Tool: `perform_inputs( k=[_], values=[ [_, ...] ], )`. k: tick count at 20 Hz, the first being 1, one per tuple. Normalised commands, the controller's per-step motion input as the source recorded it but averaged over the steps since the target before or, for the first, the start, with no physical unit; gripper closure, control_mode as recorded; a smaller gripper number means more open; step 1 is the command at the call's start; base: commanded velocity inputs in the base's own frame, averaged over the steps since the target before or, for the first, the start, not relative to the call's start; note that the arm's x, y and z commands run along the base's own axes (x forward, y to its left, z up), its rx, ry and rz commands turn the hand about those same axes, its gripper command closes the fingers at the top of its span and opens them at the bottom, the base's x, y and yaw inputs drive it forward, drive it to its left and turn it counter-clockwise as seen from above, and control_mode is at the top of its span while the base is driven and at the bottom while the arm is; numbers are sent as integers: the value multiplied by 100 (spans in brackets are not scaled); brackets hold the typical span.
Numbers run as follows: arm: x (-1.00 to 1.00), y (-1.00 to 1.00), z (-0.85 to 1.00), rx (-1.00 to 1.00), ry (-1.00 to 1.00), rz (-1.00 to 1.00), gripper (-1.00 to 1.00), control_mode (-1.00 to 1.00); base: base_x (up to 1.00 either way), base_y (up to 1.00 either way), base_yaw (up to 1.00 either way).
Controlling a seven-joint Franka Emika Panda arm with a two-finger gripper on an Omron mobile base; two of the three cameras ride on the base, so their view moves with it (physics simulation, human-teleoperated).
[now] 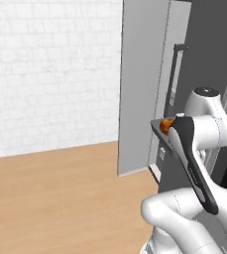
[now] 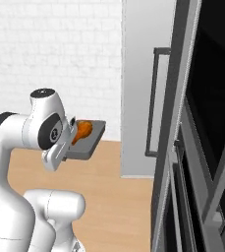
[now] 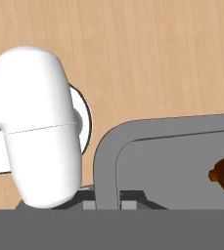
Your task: Take the meat container that has the chicken drumstick and place it on the second highest rack of the freezer. Then take the vegetable container that has the eggplant and avocado and place it on the highest rack of the freezer.
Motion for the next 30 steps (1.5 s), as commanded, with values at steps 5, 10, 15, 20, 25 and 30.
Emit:
perform_inputs(
  k=[5, 10, 15, 20, 25, 30],
  values=[
    [0, 0, 0, 0, 0, 0, 100, 100, 69, -2, -14],
    [0, 0, 0, 0, 0, 0, 100, 100, 70, 0, -21],
    [0, 0, 0, 0, 0, 0, 100, 100, 66, 1, -29],
    [0, 0, 0, 0, 0, 0, 100, 100, 66, 12, -31],
    [0, 0, 0, 0, 0, 0, 100, 100, 64, 13, -30],
    [0, 0, 0, 0, 0, 0, 100, 100, 58, 12, -29]
  ],
)
